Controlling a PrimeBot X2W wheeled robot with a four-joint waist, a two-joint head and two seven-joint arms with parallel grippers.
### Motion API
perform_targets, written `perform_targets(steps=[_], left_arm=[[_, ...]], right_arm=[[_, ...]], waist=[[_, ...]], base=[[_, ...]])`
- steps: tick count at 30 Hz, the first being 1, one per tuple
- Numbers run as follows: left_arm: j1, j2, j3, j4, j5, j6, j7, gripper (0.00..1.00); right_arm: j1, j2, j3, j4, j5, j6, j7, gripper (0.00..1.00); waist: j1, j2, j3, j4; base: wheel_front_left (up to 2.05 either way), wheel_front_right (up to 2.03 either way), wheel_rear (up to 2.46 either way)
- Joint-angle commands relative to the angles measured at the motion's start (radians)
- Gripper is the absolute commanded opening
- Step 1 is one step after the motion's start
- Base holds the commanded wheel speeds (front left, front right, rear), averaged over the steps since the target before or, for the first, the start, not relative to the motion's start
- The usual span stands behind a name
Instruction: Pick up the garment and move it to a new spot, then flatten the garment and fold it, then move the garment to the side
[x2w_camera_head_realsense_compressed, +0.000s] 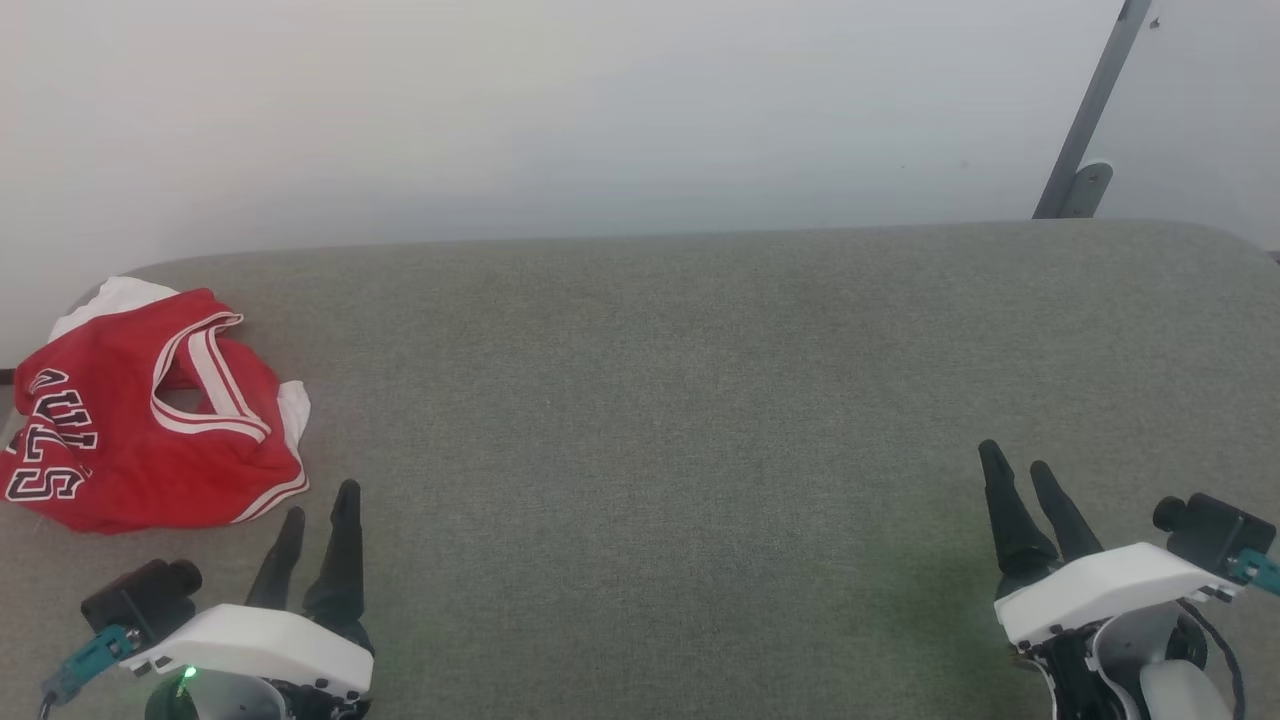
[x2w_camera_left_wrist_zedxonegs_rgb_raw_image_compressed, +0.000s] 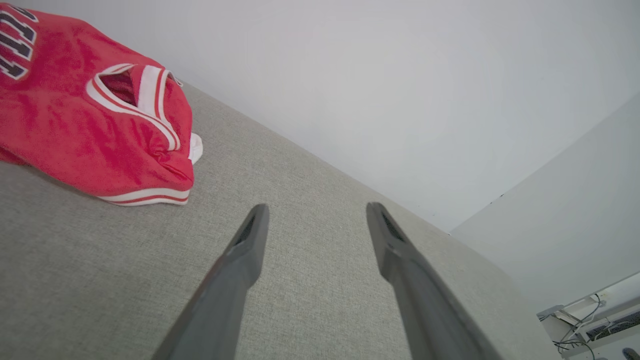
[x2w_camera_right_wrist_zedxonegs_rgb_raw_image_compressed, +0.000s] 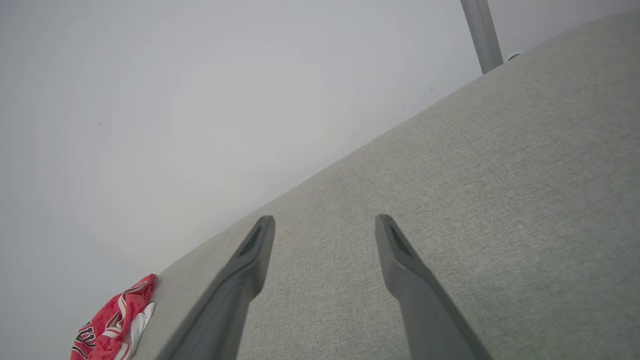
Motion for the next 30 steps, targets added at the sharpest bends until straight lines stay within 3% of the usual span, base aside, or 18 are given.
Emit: perform_targets(steps=[1, 30], left_arm=[[-0.004, 0.012, 0.001, -0.017, 0.03, 0.002, -0.01, 1.0], [0.032, 0.022, 0.016, -0.047, 0.341, -0.013, -0.087, 1.0]], right_arm=[[-0.025, -0.006, -0.003, -0.015, -0.031, 0.0, -0.01, 1.0], [-0.03, -0.009, 0.006, -0.036, -0.358, 0.0, -0.059, 1.0]], waist=[[0.0, 0.0, 0.0, 0.0], [0.0, 0.0, -0.009, -0.005]], base=[[0.0, 0.0, 0.0], [0.0, 0.0, 0.0]])
